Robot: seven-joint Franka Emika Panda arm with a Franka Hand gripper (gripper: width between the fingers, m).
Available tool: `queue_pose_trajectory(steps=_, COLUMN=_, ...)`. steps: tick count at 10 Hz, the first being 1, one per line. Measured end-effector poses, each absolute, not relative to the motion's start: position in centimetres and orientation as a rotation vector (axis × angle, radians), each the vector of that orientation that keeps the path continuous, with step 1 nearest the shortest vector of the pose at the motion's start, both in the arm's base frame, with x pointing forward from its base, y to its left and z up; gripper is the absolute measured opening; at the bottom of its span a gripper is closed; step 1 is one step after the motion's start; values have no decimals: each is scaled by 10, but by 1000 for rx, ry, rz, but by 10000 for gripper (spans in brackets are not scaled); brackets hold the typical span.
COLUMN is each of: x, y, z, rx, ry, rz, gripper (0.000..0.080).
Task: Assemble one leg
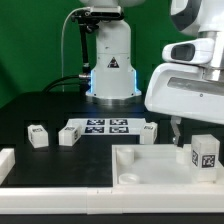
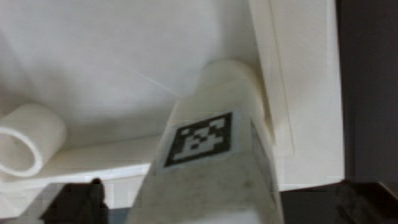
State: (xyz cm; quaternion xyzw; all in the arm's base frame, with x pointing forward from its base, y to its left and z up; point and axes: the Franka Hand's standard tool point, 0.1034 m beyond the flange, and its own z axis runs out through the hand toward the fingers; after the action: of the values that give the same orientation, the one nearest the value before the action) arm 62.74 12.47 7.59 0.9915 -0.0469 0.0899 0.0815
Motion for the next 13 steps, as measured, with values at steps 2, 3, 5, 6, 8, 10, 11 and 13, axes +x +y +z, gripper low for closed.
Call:
queue_pose_trajectory(steps=2, x=628, y=124, z=76, rx=2952, ry=-16, rz=261, gripper=649)
queue_pose_trajectory(steps=3, x=628, y=124, z=76, rx=2952, ry=-19, rz=261, gripper=649)
queue_pose_trajectory(steps=5, x=628, y=124, z=76, rx=2952, ry=-19, rz=261, gripper=391)
queue_pose_trajectory(steps=6, x=628, y=124, z=77, rx=2954, ry=-44, rz=265, gripper=298)
queue_pose_trajectory(steps=8, x=628, y=124, z=77, rx=2955, ry=-94, rz=269, gripper=298)
queue_pose_trajectory(steps=10, x=629, y=126, z=76, rx=2949, ry=-336, rz=291, gripper=297)
queue_pose_trajectory(steps=11, x=630, y=128, z=75, rx=2923, ry=-569, rz=316, gripper=296)
queue_pose_trajectory(steps=13, x=632, y=125, z=74, rx=2803, ry=-1049, rz=369, gripper=295)
